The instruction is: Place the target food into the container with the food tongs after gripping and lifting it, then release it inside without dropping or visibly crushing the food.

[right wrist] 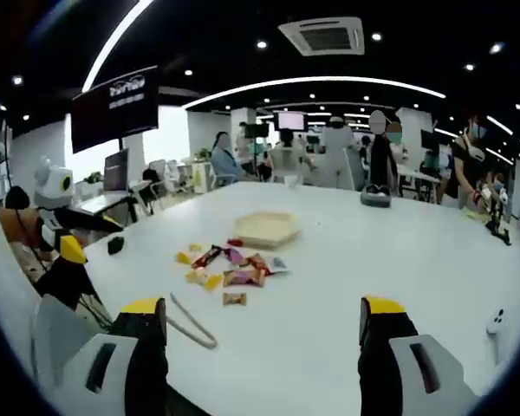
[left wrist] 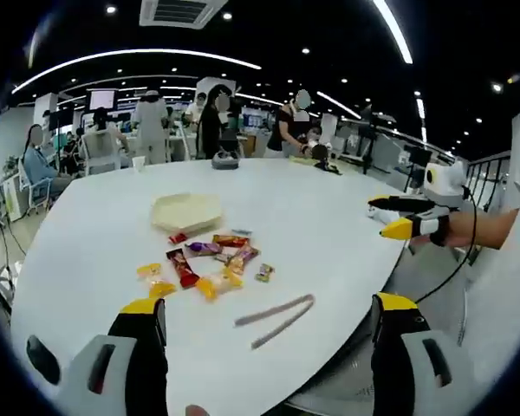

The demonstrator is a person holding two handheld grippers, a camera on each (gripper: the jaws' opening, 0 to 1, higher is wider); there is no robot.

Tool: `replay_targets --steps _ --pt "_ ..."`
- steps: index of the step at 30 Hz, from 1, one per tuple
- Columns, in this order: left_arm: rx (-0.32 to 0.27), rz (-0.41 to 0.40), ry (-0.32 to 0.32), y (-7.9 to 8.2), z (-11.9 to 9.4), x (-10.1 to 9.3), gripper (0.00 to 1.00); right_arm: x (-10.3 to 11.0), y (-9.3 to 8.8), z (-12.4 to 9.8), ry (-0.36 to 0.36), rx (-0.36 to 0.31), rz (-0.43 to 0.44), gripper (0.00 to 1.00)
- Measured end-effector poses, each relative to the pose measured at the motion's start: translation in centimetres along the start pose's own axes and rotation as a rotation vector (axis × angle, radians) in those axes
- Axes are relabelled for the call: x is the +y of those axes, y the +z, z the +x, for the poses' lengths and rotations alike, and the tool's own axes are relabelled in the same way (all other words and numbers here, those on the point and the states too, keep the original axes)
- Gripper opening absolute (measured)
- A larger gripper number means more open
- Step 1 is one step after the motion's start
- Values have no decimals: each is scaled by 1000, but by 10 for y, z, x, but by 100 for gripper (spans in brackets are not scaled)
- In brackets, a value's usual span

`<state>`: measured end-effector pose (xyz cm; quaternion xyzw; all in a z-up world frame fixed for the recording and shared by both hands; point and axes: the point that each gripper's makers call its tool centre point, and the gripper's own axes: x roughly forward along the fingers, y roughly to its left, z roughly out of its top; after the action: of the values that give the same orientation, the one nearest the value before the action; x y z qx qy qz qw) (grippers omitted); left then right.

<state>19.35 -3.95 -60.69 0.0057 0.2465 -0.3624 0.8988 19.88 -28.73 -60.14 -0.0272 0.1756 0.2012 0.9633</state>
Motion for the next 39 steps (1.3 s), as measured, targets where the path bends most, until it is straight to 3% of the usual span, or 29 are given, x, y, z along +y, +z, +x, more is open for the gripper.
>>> replay_targets --steps 15,25,33,39 --pt "40 6 -10 -10 -2 -1 99 5 -3 -1 7 13 -10 93" --pt "22 19 1 -12 -9 -3 99 12 0 -1 24 10 -25 93" --pt "60 38 -2 -16 -8 -6 99 12 -5 -2 30 11 -12 93" --pt "48 30 -6 -15 -8 -8 99 12 -6 -2 34 18 -16 92"
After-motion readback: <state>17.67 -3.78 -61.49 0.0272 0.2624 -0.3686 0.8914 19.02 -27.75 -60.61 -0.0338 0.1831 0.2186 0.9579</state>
